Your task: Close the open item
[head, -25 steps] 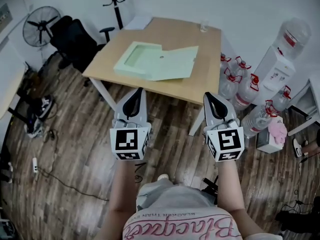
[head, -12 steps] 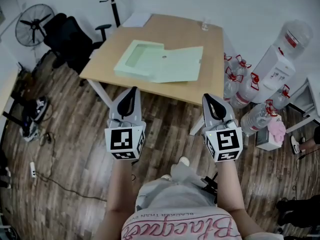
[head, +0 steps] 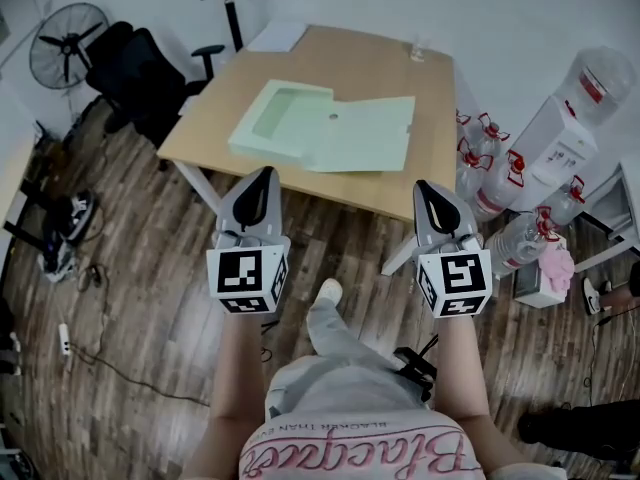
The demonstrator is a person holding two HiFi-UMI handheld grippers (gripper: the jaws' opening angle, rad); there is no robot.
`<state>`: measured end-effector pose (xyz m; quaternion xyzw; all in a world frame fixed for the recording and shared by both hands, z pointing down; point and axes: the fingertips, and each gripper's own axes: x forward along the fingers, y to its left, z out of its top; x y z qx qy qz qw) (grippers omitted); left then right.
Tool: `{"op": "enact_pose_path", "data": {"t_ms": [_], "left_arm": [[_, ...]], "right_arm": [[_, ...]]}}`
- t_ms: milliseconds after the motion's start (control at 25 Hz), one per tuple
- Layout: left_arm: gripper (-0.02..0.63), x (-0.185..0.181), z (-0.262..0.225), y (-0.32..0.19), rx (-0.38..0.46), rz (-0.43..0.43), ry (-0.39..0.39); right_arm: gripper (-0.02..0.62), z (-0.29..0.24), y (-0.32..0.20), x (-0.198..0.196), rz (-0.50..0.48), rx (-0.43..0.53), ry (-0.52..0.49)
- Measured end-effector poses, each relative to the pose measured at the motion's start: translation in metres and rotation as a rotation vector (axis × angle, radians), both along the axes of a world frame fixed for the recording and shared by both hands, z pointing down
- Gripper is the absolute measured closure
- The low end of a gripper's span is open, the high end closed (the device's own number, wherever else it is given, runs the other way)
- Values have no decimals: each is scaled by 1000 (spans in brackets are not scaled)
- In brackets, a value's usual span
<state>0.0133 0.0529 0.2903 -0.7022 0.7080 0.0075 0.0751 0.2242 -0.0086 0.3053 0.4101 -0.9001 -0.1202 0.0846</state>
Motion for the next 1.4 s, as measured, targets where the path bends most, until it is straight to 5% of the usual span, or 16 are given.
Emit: {"op": "enact_pose_path", "data": {"t_ms": [1080,1400], "left_arm": [[592,-56,11,-231,-93,138,-27],[592,-44,17,-291,-125,214,-52]], "right_arm": [[593,26,-206,-34,190,-116,-68],[594,34,-254,-12,289,-145,-89]]}}
